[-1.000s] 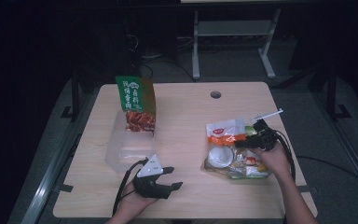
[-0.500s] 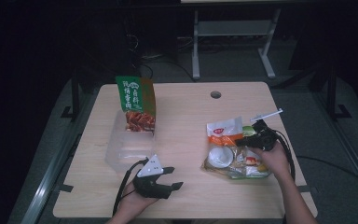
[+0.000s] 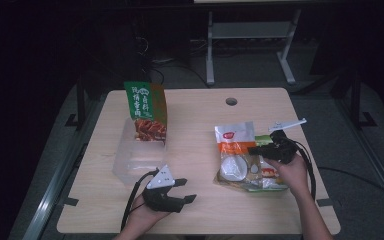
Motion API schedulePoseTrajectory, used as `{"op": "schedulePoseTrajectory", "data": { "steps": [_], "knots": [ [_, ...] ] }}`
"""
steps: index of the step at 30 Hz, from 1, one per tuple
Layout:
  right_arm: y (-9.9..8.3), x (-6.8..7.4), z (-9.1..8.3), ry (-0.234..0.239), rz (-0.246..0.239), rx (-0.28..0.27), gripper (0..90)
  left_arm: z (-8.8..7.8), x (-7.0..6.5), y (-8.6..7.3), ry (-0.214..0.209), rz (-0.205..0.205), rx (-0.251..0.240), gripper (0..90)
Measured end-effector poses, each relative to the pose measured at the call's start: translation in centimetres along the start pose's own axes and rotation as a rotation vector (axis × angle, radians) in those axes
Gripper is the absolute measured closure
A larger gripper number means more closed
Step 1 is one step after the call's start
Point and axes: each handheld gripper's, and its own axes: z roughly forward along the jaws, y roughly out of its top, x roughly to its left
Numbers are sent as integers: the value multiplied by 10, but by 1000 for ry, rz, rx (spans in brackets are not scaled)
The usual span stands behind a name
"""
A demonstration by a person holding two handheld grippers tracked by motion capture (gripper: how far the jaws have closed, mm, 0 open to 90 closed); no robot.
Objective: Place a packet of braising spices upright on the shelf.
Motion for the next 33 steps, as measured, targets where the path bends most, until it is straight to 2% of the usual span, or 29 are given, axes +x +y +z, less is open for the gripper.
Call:
{"op": "schedulePoseTrajectory", "data": {
  "steps": [8, 13, 17, 26, 30, 33],
  "knots": [
    [-9, 13, -8, 34, -11, -88, 896, 2, 0, 0, 0, 3, 2, 385],
    [-14, 22, -12, 45, -42, -135, 898, 6, 0, 1, -7, 2, 4, 381],
    [-15, 30, -16, 58, -55, -156, 898, 7, 0, 2, -7, 8, 5, 375],
    [-11, 55, -19, 74, -123, -180, 899, 9, 5, 5, -18, -4, -15, 369],
    [-7, 63, -17, 96, -142, -192, 900, 12, 8, 8, -35, -36, -35, 359],
    [-4, 68, -16, 108, -155, -190, 900, 15, 9, 11, -27, -50, -47, 341]
  ]
}}
